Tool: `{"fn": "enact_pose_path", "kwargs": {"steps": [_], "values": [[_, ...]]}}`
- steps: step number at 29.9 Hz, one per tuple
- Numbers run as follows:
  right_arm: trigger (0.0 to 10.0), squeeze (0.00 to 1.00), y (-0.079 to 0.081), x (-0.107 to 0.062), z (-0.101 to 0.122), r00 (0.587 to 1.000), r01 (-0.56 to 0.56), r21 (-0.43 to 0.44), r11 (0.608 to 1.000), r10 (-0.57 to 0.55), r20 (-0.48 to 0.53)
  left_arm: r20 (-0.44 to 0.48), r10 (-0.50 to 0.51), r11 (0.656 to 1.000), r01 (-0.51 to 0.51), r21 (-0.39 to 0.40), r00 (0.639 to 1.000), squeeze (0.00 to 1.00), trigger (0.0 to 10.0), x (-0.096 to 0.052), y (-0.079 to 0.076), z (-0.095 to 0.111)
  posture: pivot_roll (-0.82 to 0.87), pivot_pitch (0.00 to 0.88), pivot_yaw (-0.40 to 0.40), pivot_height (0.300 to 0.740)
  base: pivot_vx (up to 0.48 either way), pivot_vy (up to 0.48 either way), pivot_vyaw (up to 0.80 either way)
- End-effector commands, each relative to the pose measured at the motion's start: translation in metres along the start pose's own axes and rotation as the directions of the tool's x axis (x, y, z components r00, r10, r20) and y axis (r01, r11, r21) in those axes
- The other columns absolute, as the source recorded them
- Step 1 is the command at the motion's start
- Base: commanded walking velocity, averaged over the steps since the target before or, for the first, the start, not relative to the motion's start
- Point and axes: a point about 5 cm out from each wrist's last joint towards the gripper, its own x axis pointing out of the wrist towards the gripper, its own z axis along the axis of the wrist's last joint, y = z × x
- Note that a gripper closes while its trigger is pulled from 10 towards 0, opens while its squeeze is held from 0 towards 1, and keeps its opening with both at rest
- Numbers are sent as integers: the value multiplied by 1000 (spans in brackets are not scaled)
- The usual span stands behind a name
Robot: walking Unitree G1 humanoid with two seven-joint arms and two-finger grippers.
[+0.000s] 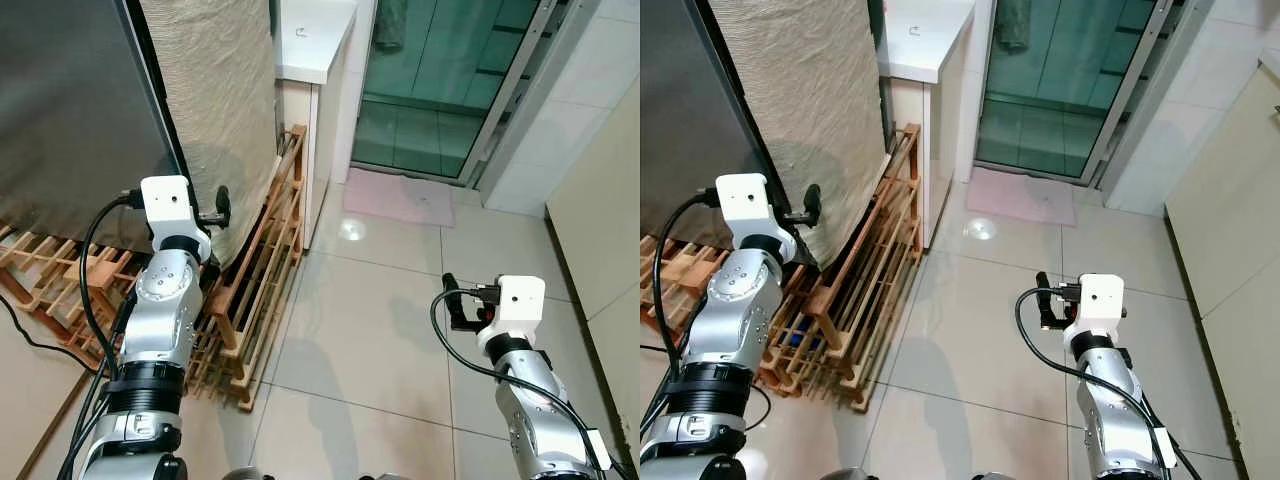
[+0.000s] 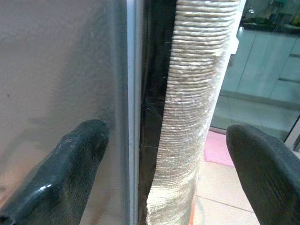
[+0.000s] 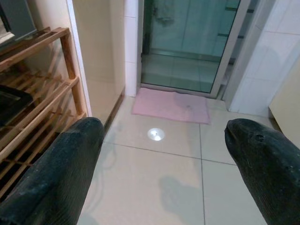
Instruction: Restocking fridge
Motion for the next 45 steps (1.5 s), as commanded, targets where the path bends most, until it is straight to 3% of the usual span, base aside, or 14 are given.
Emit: {"fn": "enact_pose_path", "kwargs": {"steps": [1, 8, 17, 24, 45], "values": [[10000, 0, -6, -3, -2, 1000, 16, -13, 1000, -16, 0, 28, 16, 999, -17, 41, 999, 0, 10000, -2, 4, 4, 18, 0, -37, 740, 0, 0, 0], [10000, 0, -7, -2, -2, 1000, 14, -16, 1000, -14, -4, 29, 22, 998, -23, 57, 999, 0, 10000, -5, 11, 4, 26, 0, -43, 740, 0, 0, 0], [10000, 0, -6, -1, -2, 1000, 9, -16, 1000, -9, -4, 43, -69, 997, 68, 30, 997, 0, 10000, -12, -8, 10, 27, 0, -38, 740, 0, 0, 0], [10000, 0, -7, -1, -4, 1000, 11, -17, 1000, -12, -12, 40, -84, 995, 82, 49, 996, 0, 10000, -20, -8, 11, 37, 2, -38, 740, 0, 0, 0], [10000, 0, -7, 1, -3, 1000, 17, -20, 1000, -17, 1, 42, -105, 994, 105, 23, 994, 0, 10000, -10, -22, 13, 18, 0, -30, 740, 0, 0, 0]]}}
